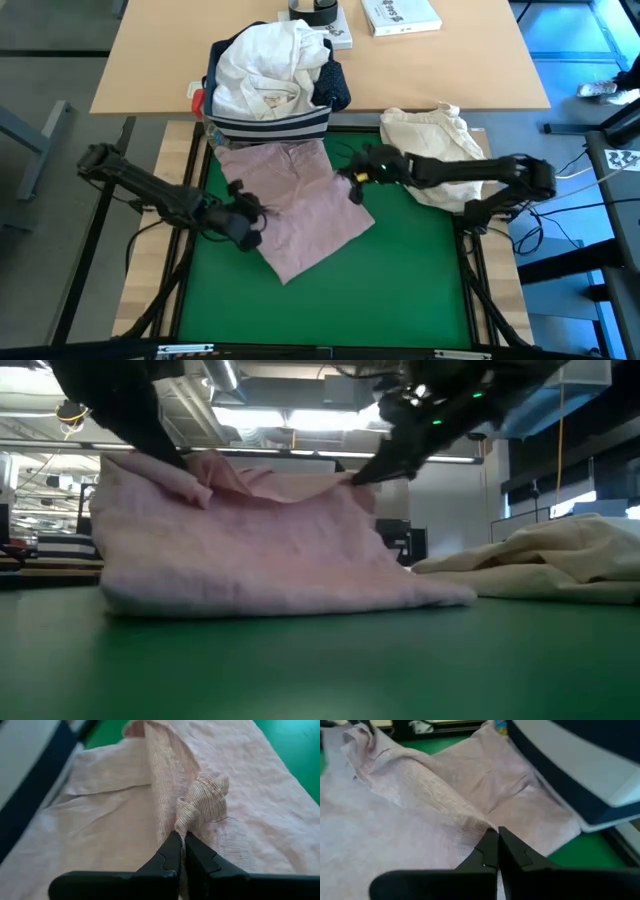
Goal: Fold laundry
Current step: Fold the red polo
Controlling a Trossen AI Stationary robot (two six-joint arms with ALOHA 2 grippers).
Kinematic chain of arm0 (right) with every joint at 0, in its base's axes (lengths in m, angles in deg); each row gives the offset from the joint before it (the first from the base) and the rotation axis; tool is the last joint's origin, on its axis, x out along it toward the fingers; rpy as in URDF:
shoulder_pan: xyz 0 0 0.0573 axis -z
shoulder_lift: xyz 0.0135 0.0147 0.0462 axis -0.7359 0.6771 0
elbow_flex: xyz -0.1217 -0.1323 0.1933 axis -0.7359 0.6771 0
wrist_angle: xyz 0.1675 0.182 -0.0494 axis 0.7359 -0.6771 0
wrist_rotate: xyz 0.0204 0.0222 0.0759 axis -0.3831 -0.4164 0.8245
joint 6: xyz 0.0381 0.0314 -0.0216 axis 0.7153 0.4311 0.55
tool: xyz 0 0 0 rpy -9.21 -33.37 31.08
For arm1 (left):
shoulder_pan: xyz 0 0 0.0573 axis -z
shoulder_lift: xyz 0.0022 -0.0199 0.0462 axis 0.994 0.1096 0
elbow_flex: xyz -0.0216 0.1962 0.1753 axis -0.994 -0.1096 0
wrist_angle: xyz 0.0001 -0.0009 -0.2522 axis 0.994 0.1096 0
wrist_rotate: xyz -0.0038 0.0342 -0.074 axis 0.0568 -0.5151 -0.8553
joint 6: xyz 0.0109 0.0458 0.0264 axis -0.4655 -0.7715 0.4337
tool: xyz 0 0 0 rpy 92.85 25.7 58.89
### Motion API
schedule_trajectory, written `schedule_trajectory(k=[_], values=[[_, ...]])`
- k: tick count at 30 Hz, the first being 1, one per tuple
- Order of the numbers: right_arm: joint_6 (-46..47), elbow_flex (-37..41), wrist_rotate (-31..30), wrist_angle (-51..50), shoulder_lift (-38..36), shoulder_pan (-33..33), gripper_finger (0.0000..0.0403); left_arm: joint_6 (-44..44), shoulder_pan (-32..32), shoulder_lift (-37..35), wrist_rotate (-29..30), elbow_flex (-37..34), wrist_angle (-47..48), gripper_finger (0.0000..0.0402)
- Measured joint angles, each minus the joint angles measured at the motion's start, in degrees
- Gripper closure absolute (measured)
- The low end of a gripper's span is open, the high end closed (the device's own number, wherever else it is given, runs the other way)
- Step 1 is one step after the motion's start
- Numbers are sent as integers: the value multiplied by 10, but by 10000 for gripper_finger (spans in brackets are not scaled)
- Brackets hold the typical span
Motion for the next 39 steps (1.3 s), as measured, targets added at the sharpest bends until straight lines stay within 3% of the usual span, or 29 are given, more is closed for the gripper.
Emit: schedule_trajectory(k=[10,18,25,30,33,39], values=[[-29,-184,24,-22,182,85,403,-3,-92,-131,77,-97,7,394],[-29,-306,30,-25,299,124,403,3,-174,-154,135,-156,4,393],[-28,-334,18,-27,349,126,388,0,-216,-151,173,-204,-22,389],[-22,-335,-1,-15,356,126,351,0,-237,-151,203,-214,-26,350],[-11,-335,-20,-18,356,126,313,-6,-252,-151,195,-215,-26,317],[-10,-335,-24,-50,342,126,253,-4,-272,-152,90,-195,-26,264]])
